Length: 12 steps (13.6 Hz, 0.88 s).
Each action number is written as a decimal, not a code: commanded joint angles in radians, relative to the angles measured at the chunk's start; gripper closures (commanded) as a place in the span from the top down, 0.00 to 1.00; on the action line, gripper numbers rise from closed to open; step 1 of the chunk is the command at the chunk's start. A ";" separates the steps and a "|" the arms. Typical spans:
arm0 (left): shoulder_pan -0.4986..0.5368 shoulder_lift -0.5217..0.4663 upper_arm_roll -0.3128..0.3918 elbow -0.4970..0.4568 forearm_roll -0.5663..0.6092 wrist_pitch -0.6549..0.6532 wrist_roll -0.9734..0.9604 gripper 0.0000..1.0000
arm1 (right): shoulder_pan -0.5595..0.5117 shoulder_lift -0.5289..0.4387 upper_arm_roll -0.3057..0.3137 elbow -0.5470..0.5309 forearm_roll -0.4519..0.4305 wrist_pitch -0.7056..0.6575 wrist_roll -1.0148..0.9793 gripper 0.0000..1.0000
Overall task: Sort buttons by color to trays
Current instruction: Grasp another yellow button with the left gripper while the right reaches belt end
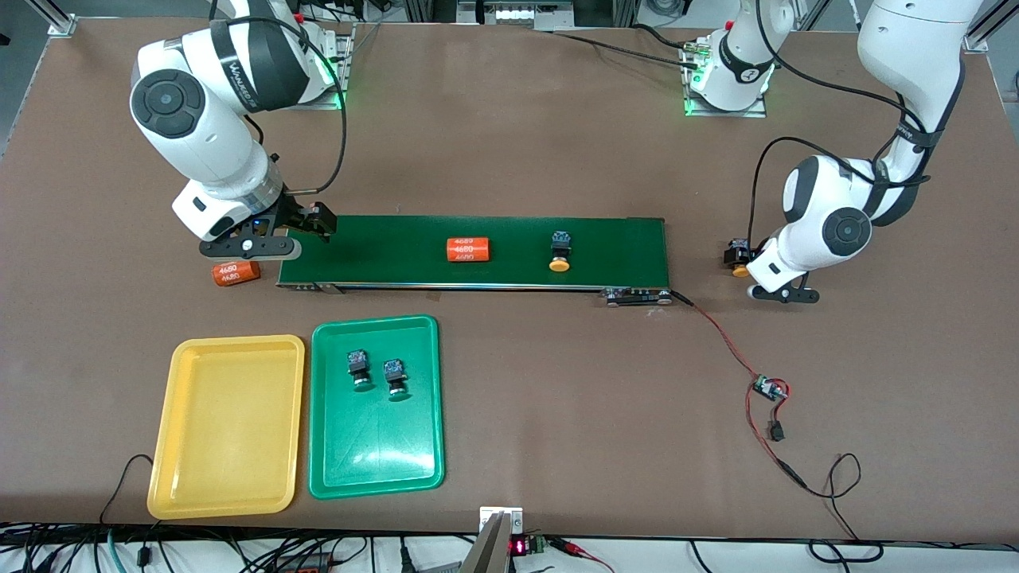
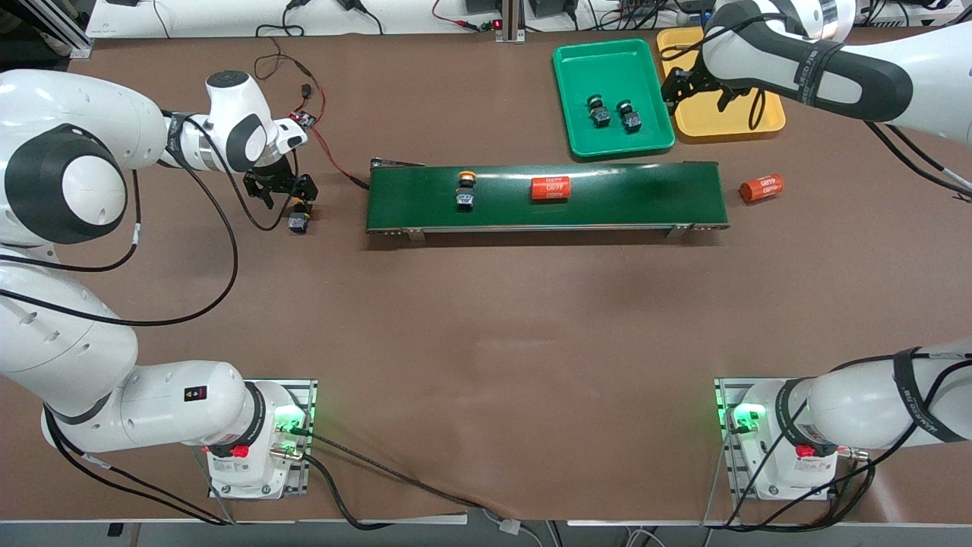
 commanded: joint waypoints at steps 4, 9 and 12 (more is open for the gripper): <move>-0.012 -0.004 -0.007 -0.030 -0.004 0.002 -0.043 0.90 | -0.021 -0.028 -0.022 -0.050 0.023 -0.007 -0.010 1.00; -0.015 -0.014 -0.031 -0.041 -0.006 -0.029 -0.054 0.39 | -0.018 -0.068 -0.176 -0.005 0.087 -0.113 -0.142 1.00; -0.012 -0.058 -0.048 -0.013 -0.006 -0.096 -0.064 0.29 | -0.018 -0.063 -0.298 0.128 0.141 -0.286 -0.288 1.00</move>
